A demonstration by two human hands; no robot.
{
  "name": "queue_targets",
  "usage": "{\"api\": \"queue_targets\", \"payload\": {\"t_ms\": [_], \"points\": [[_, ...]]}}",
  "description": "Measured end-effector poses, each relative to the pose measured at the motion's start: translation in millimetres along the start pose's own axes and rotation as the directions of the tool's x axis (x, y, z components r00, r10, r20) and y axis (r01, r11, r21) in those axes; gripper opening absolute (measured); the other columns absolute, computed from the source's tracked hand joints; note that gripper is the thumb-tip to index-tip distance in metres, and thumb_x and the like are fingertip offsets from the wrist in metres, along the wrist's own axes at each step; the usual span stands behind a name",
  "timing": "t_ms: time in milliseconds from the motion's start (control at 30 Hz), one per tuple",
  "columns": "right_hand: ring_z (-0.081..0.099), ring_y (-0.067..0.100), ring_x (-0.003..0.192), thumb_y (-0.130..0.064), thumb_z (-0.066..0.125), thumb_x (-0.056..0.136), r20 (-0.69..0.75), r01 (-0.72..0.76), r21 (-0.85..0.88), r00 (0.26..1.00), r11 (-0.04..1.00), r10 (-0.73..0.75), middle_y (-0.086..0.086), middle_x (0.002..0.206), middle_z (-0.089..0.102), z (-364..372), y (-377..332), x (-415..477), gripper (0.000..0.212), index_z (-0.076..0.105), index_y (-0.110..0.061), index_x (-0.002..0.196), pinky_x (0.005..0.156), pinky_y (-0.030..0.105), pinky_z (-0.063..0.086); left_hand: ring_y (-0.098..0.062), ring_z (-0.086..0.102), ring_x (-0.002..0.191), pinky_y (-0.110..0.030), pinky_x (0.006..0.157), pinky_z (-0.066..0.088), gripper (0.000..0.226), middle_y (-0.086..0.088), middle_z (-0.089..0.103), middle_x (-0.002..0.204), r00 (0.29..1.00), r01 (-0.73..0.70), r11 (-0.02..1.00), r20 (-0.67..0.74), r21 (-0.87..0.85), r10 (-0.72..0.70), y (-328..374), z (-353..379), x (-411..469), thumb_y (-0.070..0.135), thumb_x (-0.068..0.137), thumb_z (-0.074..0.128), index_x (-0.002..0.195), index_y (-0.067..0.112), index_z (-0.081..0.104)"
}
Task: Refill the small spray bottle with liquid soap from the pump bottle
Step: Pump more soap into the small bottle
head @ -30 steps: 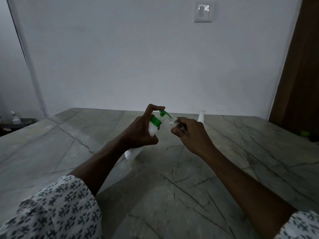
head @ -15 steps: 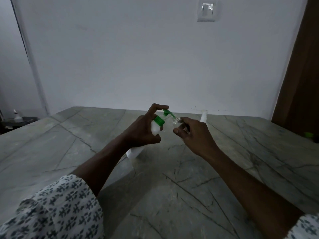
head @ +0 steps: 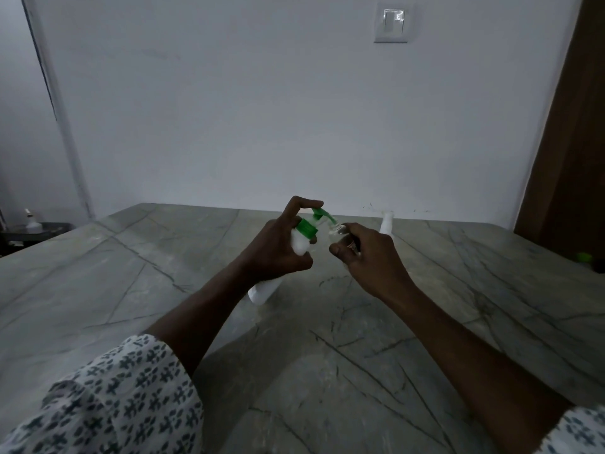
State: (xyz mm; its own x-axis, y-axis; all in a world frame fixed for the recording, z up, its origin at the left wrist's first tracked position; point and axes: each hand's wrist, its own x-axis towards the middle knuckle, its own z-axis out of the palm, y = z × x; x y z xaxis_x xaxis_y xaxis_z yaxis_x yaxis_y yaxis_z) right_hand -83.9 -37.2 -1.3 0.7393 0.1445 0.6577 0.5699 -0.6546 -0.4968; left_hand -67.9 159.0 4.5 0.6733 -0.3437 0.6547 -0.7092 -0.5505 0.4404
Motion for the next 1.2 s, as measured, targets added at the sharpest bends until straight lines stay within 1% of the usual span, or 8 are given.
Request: {"api": "queue_targets", "payload": {"t_ms": [67,133,233,400,633,900,1000,1200], "points": [[0.054,0.008,0.083,-0.027,0.066,0.088,-0.012,0.000,0.004,1.000,1.000,0.000,0.007,0.104,0.070,-1.6,-1.2,0.6,0.037,0.062,-0.010,0.120,0.071,0.016,0.037,-0.012,0.066,0.081,-0.018,0.066,0.054,0.087,0.007,0.068,0.103,1.000,-0.007,1.000,0.000,0.001,0.007,-0.3,-2.1,-0.7,0.016,0.066,0.073,0.137,0.047,0.033],[0.055,0.009,0.082,-0.027,0.066,0.088,-0.022,0.012,0.007,1.000,1.000,-0.012,0.006,0.101,0.070,-2.5,-1.6,1.3,0.036,0.062,-0.010,0.119,0.067,0.013,0.035,-0.014,0.066,0.081,-0.022,0.067,0.055,0.087,0.005,0.067,0.105,1.000,-0.004,1.000,-0.022,-0.001,0.004,0.7,-1.9,-0.6,0.017,0.064,0.074,0.134,0.050,0.033],[0.060,0.013,0.083,-0.026,0.066,0.087,-0.009,0.022,0.011,1.000,1.000,-0.022,0.006,0.098,0.070,-2.2,-1.2,0.2,0.034,0.063,-0.010,0.117,0.064,0.012,0.036,-0.009,0.065,0.081,-0.015,0.065,0.052,0.082,0.003,0.069,0.101,0.998,-0.006,1.000,-0.059,0.008,0.006,2.7,1.9,-0.5,0.017,0.064,0.076,0.129,0.048,0.037],[0.059,0.012,0.083,-0.026,0.067,0.088,0.026,0.007,0.002,1.000,1.000,-0.007,0.009,0.104,0.071,-0.1,-0.3,-1.9,0.039,0.061,-0.008,0.121,0.073,0.019,0.040,-0.005,0.065,0.083,-0.010,0.066,0.050,0.071,0.006,0.069,0.097,0.997,-0.016,1.000,-0.072,0.002,0.016,2.6,6.5,-1.8,0.014,0.066,0.078,0.125,0.035,0.044],[0.056,0.010,0.084,-0.027,0.066,0.088,-0.010,-0.021,0.010,1.000,1.000,0.021,0.009,0.104,0.070,-1.4,-0.9,-0.7,0.038,0.062,-0.009,0.121,0.073,0.019,0.038,-0.006,0.066,0.084,-0.012,0.068,0.052,0.087,0.006,0.069,0.103,1.000,-0.007,1.000,-0.029,0.020,0.007,0.2,2.9,0.6,0.016,0.067,0.075,0.133,0.052,0.032],[0.063,0.016,0.091,-0.027,0.066,0.088,0.003,0.002,-0.004,1.000,1.000,-0.002,0.007,0.107,0.071,-1.3,-0.5,-2.0,0.037,0.062,-0.010,0.120,0.076,0.020,0.040,-0.003,0.061,0.088,-0.005,0.066,0.045,0.078,0.007,0.065,0.104,0.996,-0.032,0.999,-0.085,0.022,0.034,1.7,5.6,0.0,0.016,0.063,0.079,0.129,0.034,0.042],[0.064,0.018,0.096,-0.027,0.065,0.089,0.027,-0.002,-0.016,1.000,1.000,0.002,0.008,0.113,0.069,-0.2,-1.0,-2.7,0.041,0.059,-0.009,0.125,0.078,0.019,0.041,-0.001,0.062,0.089,-0.009,0.067,0.048,0.073,0.014,0.062,0.104,0.995,-0.027,1.000,-0.098,0.015,0.029,2.7,7.7,-1.7,0.016,0.064,0.080,0.125,0.033,0.044],[0.064,0.019,0.095,-0.025,0.066,0.088,0.011,0.005,0.002,1.000,1.000,-0.005,0.009,0.107,0.070,-1.0,-5.2,-2.7,0.039,0.060,-0.008,0.122,0.076,0.019,0.039,-0.007,0.063,0.090,-0.018,0.069,0.053,0.074,0.007,0.065,0.108,0.992,-0.048,0.999,-0.120,-0.011,0.046,1.7,7.4,-3.0,0.012,0.068,0.079,0.128,0.035,0.042]]}}
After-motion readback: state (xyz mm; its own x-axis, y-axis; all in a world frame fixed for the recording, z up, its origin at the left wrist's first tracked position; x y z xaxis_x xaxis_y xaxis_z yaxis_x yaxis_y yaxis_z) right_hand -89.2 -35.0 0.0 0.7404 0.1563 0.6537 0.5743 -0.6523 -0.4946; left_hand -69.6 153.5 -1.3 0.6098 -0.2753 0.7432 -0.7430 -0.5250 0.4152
